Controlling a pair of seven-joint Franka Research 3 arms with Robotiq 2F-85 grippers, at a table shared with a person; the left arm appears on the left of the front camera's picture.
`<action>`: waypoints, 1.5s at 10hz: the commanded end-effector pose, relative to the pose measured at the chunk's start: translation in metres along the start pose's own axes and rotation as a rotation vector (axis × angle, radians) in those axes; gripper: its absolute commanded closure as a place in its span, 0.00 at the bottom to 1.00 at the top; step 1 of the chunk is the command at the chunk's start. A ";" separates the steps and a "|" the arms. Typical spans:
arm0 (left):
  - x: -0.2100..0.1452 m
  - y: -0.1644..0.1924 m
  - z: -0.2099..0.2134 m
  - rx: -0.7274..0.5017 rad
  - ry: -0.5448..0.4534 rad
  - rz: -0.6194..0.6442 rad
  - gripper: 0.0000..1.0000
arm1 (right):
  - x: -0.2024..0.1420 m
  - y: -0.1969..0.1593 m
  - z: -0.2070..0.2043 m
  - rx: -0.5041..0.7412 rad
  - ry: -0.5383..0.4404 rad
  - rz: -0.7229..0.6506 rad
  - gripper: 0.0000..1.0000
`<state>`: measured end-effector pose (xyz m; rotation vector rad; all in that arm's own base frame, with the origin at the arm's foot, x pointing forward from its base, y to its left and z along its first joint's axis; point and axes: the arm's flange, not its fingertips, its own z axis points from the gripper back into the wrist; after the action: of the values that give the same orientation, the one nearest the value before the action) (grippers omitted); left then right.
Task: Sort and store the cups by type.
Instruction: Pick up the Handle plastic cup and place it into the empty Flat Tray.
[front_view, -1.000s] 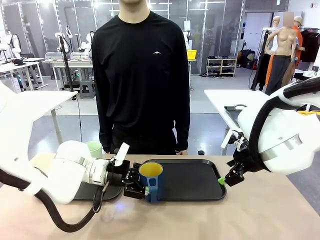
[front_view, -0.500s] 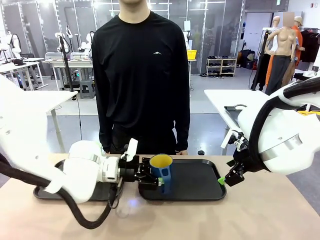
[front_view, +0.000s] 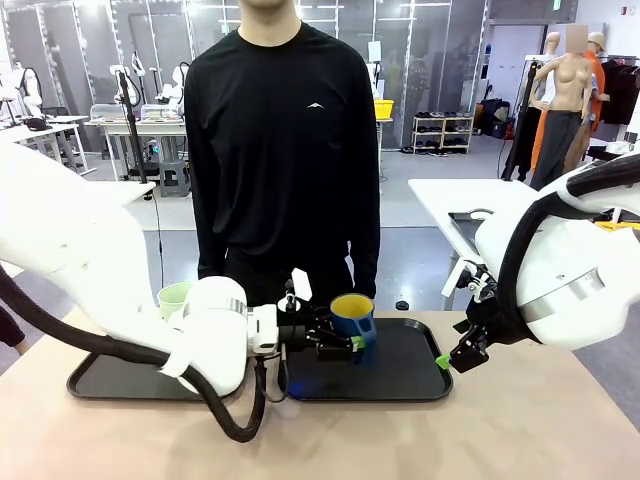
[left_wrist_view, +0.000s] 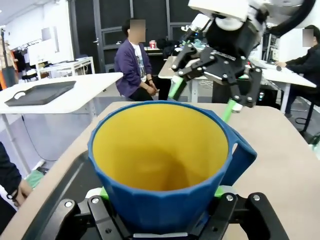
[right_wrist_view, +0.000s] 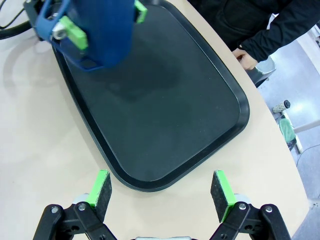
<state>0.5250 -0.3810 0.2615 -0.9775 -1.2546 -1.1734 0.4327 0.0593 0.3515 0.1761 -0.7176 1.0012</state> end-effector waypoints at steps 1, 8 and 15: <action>-0.010 0.007 -0.017 0.060 -0.002 -0.070 0.26 | 0.001 0.001 0.000 -0.002 -0.001 -0.001 0.00; -0.039 0.019 -0.021 0.106 0.079 -0.075 0.26 | 0.001 0.001 0.000 -0.002 -0.001 -0.001 0.00; -0.061 0.033 -0.011 0.131 0.121 -0.031 0.26 | 0.001 0.001 0.000 -0.002 -0.001 -0.001 0.00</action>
<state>0.5650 -0.3805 0.2183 -0.8301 -1.2284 -1.1300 0.4327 0.0593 0.3515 0.1761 -0.7175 1.0011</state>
